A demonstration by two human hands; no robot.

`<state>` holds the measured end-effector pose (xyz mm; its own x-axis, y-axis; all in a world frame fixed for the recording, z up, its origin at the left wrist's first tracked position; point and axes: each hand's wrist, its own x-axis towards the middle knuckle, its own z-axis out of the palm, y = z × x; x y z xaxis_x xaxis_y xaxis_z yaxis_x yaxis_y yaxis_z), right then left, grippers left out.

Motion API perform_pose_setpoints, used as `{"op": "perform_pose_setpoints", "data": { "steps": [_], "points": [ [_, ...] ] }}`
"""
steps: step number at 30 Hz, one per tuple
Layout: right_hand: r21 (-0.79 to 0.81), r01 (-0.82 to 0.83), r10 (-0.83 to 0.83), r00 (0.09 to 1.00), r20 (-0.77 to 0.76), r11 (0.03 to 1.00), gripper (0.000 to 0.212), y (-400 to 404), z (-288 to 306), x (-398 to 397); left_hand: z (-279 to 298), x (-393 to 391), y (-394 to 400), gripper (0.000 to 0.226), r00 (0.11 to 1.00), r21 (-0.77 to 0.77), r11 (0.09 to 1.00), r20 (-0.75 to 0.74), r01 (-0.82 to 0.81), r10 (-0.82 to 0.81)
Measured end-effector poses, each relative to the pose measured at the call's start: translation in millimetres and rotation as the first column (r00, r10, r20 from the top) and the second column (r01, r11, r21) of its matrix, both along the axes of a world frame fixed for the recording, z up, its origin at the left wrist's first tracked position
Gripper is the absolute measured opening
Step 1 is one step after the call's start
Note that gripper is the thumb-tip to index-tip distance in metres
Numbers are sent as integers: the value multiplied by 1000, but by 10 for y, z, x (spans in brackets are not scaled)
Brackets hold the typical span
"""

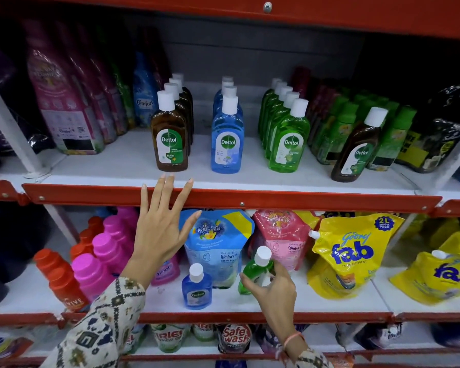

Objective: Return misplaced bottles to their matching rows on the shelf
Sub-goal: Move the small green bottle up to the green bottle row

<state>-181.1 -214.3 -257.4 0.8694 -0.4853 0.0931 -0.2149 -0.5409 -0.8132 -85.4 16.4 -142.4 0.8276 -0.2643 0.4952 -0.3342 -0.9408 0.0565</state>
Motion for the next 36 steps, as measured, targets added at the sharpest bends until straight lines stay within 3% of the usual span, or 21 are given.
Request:
{"op": "perform_pose_setpoints", "data": {
  "steps": [11,16,21,28,32,36],
  "points": [
    [141,-109,64,954,293,984,99,-194,1029,-179,-332,-298,-1,69,992,5,1000,-126,-13,14],
    [162,-72,1,916,401,984,90,-268,1463,-70,-460,-476,42,68,984,5,1000,-179,-5,6],
    [146,24,-78,924,375,989,98,-446,1596,249,-559,-617,55,67,980,23,1000,-200,19,-14],
    [9,168,-164,949,270,986,84,-600,1581,851,-462,-520,79,76,990,6,1000,-138,-12,13],
    [-26,173,-162,960,229,985,76,-672,1634,1056,-342,-407,66,74,997,-1,1000,-79,-8,8],
    [-16,165,-153,944,292,986,76,-751,1834,1225,-144,-196,26,75,1000,-25,1000,-20,-11,11]
  ]
}}
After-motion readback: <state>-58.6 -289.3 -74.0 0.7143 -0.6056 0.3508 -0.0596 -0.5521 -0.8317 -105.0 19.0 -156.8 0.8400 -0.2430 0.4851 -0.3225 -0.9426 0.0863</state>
